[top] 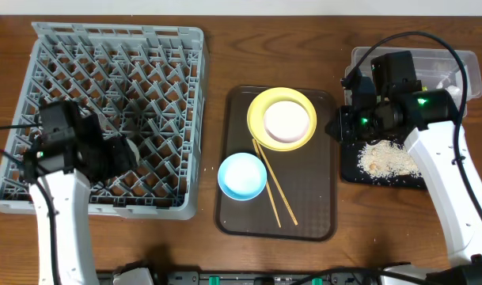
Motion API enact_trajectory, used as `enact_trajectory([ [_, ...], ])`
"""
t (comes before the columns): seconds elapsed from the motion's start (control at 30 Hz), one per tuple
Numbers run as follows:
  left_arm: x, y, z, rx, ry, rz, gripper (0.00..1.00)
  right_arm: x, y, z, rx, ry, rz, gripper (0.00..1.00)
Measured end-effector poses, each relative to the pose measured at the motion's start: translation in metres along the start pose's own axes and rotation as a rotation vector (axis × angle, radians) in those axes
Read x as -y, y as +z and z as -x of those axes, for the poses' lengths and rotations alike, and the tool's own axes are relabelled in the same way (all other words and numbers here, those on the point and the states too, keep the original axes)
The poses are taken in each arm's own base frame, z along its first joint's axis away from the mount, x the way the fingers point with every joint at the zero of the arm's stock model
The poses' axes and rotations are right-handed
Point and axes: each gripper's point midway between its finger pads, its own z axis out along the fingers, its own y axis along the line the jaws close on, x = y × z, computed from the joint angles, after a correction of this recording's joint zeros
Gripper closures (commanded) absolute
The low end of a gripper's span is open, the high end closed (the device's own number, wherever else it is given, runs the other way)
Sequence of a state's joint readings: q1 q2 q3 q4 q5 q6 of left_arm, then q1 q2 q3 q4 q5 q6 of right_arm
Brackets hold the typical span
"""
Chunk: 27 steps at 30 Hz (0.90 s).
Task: Sort waste into correct bins and load items into the dishwasher
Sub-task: 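Place the white cup upside down in the dish rack with the left gripper, then reach the left gripper to the light-blue bowl and grasp its rim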
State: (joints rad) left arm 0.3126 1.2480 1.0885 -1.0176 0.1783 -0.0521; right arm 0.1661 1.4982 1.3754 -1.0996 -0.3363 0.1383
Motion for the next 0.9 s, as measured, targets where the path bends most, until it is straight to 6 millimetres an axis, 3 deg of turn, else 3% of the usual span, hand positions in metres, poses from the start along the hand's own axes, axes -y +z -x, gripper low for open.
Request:
enact_trajectory([
  [0.13,-0.007,0.013,-0.006,-0.068,-0.01,0.033,0.43,0.0,0.0,0.0,-0.001,-0.006,-0.002,0.7],
  [0.37,-0.012,0.036,-0.012,-0.167,-0.021,0.055,0.31,0.001,0.0,-0.001,-0.003,-0.009,-0.005,0.7],
  [0.63,-0.015,0.055,-0.015,-0.236,-0.028,0.065,0.13,0.002,0.0,-0.005,-0.021,-0.008,-0.01,0.54],
  [0.8,-0.015,0.056,-0.014,-0.233,-0.029,0.068,0.05,0.002,0.0,-0.005,-0.02,-0.01,-0.012,0.5],
  [0.9,-0.013,0.055,-0.015,-0.234,-0.033,0.056,0.01,0.003,0.0,-0.007,-0.026,-0.008,-0.015,0.4],
])
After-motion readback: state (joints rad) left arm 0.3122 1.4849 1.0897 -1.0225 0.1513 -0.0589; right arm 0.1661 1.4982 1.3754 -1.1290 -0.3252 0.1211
